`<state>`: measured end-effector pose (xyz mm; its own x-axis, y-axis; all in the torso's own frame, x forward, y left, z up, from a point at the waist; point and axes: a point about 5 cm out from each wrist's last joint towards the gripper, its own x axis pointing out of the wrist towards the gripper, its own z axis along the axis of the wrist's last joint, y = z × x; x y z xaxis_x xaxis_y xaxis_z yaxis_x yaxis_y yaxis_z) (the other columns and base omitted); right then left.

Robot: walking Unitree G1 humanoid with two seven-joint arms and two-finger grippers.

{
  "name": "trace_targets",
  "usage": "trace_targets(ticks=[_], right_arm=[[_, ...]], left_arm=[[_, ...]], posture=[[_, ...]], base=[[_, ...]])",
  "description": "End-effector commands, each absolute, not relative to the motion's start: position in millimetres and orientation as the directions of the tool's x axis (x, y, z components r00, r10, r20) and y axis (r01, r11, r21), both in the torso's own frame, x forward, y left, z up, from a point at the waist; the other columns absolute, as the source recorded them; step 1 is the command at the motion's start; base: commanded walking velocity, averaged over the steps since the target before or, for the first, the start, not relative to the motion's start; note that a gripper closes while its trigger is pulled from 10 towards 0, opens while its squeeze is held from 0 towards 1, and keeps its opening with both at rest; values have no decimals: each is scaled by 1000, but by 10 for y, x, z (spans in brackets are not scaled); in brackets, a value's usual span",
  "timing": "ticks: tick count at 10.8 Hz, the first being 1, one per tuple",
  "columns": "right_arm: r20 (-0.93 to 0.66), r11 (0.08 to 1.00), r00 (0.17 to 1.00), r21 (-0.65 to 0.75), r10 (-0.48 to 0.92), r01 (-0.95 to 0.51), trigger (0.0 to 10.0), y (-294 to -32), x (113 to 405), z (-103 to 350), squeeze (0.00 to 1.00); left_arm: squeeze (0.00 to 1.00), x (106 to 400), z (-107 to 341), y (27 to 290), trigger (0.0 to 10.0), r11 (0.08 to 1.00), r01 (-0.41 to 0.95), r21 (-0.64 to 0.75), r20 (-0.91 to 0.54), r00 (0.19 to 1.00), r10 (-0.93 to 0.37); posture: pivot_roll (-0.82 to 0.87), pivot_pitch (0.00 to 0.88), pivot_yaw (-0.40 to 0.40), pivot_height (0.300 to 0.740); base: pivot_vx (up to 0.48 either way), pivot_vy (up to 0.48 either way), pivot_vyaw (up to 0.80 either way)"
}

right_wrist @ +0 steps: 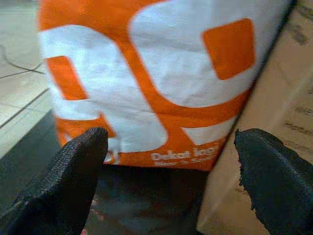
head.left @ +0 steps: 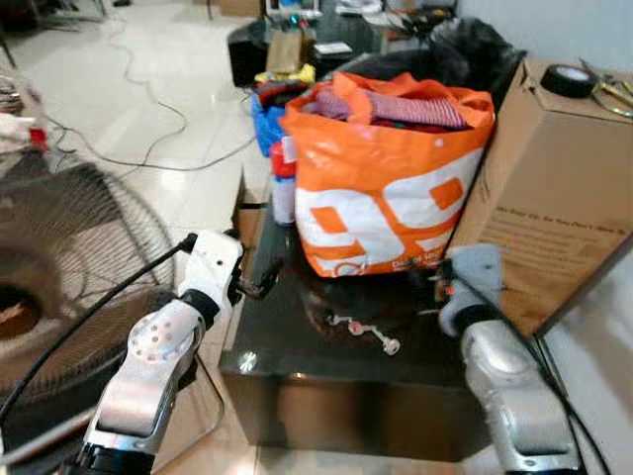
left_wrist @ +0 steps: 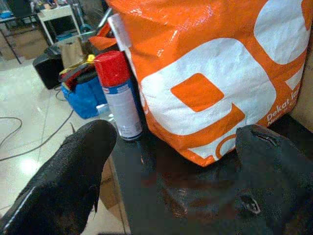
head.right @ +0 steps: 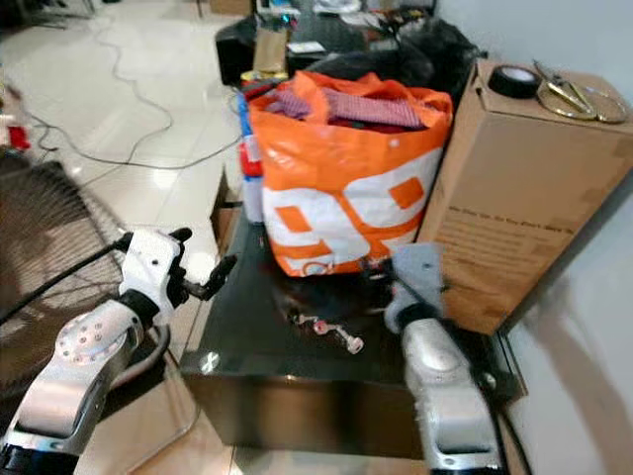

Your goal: Hang keys on a hook

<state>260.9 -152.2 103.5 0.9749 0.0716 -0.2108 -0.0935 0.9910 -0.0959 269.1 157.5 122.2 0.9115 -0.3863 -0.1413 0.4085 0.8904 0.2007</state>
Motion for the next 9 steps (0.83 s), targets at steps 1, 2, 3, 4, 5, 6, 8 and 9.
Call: trace_targets(ticks=[1, 2, 3, 4, 5, 6, 8, 9], right_arm=[[-221, 990, 973, -102, 74, -98, 10000, -1538, 2629, 1051, 0], [-258, 978, 960, -141, 113, -153, 10000, -1545, 2666, 1029, 0], [-339, 966, 934, -185, 112, -183, 10000, -1603, 2701, 922, 0], [-401, 954, 909, -212, 113, -213, 10000, -1639, 2724, 817, 0], [-453, 956, 884, -192, 113, -221, 10000, -1649, 2761, 684, 0], [-486, 962, 867, -165, 112, -218, 10000, -1636, 2782, 607, 0], [-575, 984, 810, -45, 118, -175, 10000, -1505, 2856, 392, 0], [-604, 988, 787, 5, 127, -156, 10000, -1419, 2882, 292, 0]], left_arm=[[0, 2694, 1260, 1588, 10000, 890, 400, 219, -128, 916, -380], [0, 2696, 1259, 1569, 10000, 874, 426, 234, -139, 904, -404], [0, 2700, 1238, 1550, 10000, 846, 477, 238, -167, 878, -448], [0, 2694, 1197, 1518, 10000, 807, 540, 239, -208, 841, -500], [0, 2662, 1127, 1464, 10000, 724, 641, 256, -276, 766, -581], [0, 2640, 1092, 1446, 10000, 675, 691, 259, -315, 721, -617], [0, 2537, 1034, 1451, 10000, 572, 786, 234, -392, 615, -684], [0, 2494, 1018, 1485, 10000, 559, 799, 222, -414, 596, -688]], posture=[[-65, 0, -10, 740], [-66, 0, -9, 740], [-76, 0, -3, 740], [-85, 0, 2, 740], [-96, 0, 8, 740], [-106, 0, 7, 740], [-119, 0, -3, 740], [-119, 0, -6, 740]], base=[[0, 0, 0], [0, 0, 0], [0, 0, 0], [0, 0, 0], [0, 0, 0], [0, 0, 0], [0, 0, 0], [0, 0, 0]])
